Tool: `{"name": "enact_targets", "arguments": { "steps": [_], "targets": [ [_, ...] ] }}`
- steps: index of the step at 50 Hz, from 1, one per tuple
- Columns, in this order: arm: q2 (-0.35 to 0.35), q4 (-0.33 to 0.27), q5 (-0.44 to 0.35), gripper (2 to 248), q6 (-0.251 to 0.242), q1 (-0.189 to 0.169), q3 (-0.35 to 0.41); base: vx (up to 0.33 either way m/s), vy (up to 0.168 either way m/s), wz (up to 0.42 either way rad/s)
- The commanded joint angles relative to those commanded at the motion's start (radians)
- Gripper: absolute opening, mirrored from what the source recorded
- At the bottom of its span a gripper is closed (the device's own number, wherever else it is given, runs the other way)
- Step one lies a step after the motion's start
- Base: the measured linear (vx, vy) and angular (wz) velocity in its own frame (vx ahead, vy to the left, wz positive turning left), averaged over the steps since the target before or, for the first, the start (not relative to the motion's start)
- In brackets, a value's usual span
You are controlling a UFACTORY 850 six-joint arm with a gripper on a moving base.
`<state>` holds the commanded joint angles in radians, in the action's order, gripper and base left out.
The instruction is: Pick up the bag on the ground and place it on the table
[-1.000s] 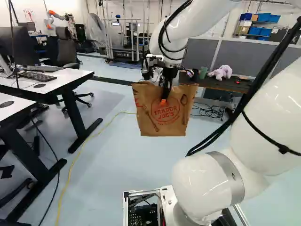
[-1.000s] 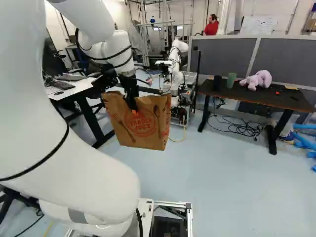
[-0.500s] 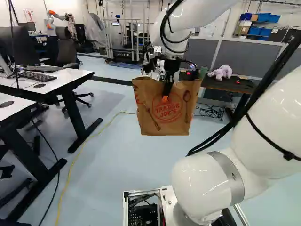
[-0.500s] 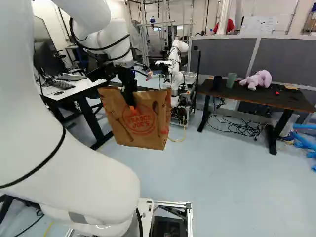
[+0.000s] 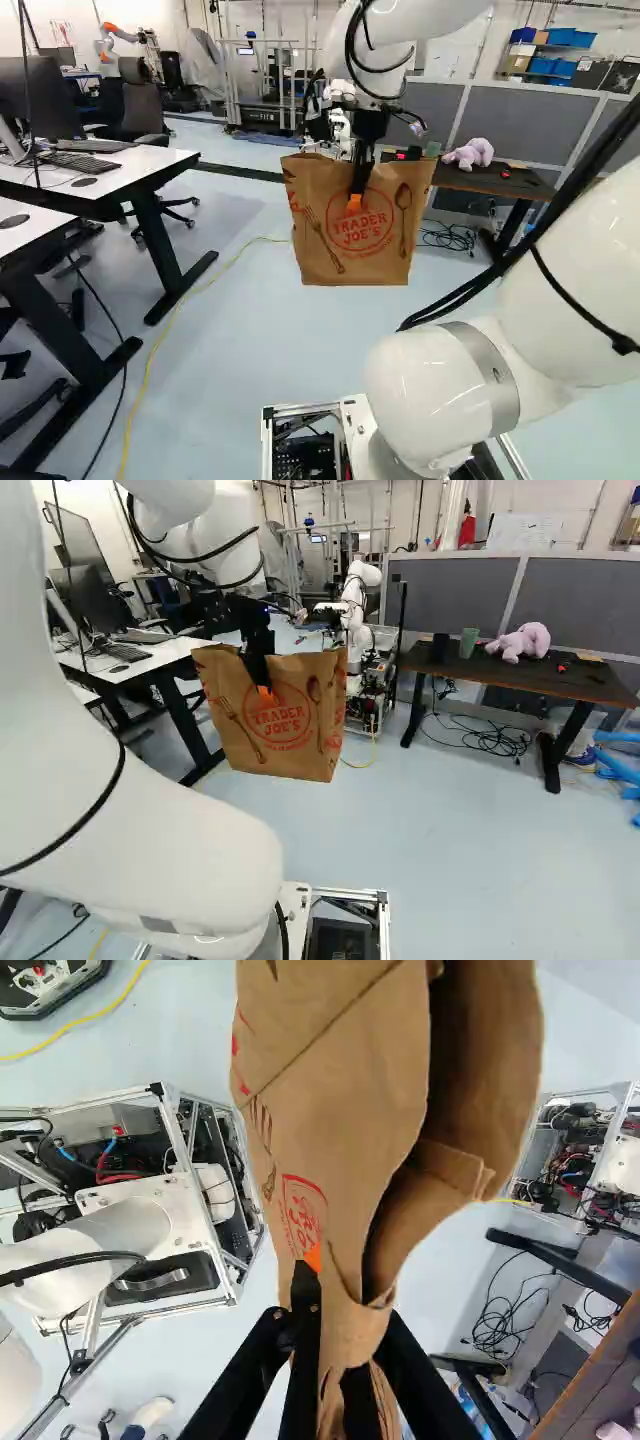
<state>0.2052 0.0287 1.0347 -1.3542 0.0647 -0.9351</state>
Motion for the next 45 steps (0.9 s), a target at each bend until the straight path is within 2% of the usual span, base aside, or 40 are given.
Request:
{"name": "enact_targets", "arguments": {
  "steps": [27, 45],
  "targets": [
    [0.001, 0.0, 0.001, 21, 0.0, 0.0, -0.001, -0.009, -0.005, 0.004],
    [0.001, 0.0, 0.001, 21, 0.0, 0.0, -0.001, 0.002, -0.023, -0.104]
  ]
}}
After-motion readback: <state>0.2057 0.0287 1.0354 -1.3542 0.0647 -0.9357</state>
